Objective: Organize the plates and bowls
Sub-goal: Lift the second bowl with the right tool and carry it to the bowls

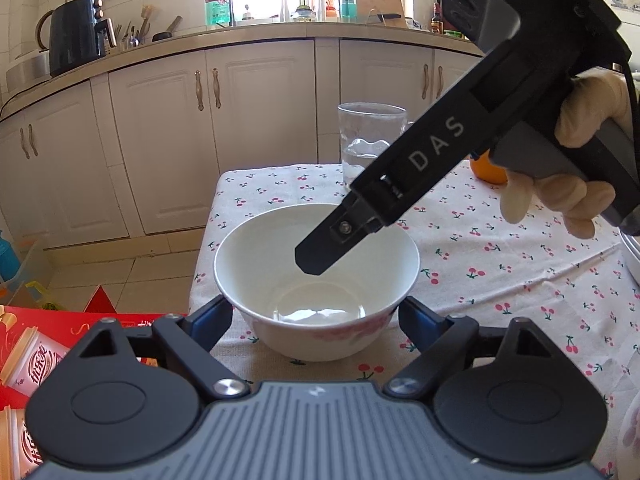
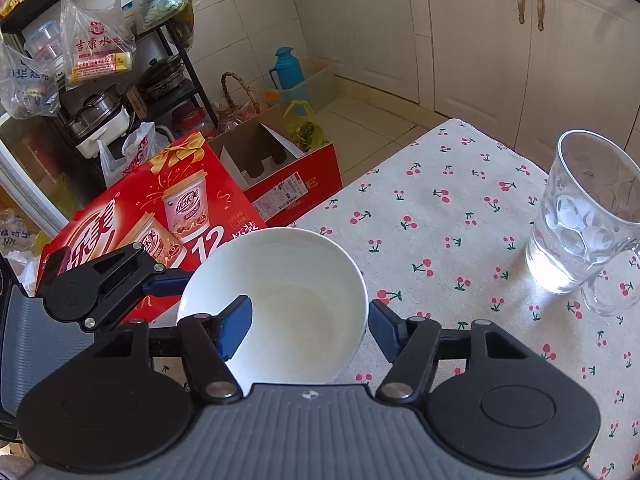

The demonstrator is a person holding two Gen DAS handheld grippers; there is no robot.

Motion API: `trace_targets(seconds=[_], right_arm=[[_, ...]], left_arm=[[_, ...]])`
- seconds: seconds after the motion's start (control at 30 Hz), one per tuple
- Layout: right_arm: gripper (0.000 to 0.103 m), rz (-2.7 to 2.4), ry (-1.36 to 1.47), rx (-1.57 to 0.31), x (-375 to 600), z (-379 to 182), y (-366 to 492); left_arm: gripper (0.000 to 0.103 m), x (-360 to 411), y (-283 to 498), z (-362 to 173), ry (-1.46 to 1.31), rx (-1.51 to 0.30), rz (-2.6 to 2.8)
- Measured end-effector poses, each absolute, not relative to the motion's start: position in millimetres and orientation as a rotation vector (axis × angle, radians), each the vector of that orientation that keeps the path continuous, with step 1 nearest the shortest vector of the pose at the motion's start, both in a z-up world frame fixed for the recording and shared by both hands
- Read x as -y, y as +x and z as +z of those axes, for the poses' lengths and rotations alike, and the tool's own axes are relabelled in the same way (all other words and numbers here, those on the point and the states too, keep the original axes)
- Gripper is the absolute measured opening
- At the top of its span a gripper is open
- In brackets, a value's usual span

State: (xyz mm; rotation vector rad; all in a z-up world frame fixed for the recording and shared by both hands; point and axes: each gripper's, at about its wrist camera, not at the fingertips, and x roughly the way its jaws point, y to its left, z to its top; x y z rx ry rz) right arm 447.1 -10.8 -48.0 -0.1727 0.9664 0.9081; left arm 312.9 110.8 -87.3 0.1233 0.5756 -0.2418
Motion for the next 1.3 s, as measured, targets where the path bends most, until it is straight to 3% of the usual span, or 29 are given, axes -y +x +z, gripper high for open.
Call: trace_targets(seconds=[0.53, 1.3], right_arm=[[0.066, 0.921, -0.142, -0.958, 16.2, -44.6, 439.6], [0.066, 0.921, -0.089, -0.959, 59.0, -18.6, 356.7]], left_arm=[[0.089, -107.4, 308.8, -81.3, 0.121, -0.608, -0.256], [0.089, -75.0, 232.2, -45.4, 0.159, -0.635, -0.309]])
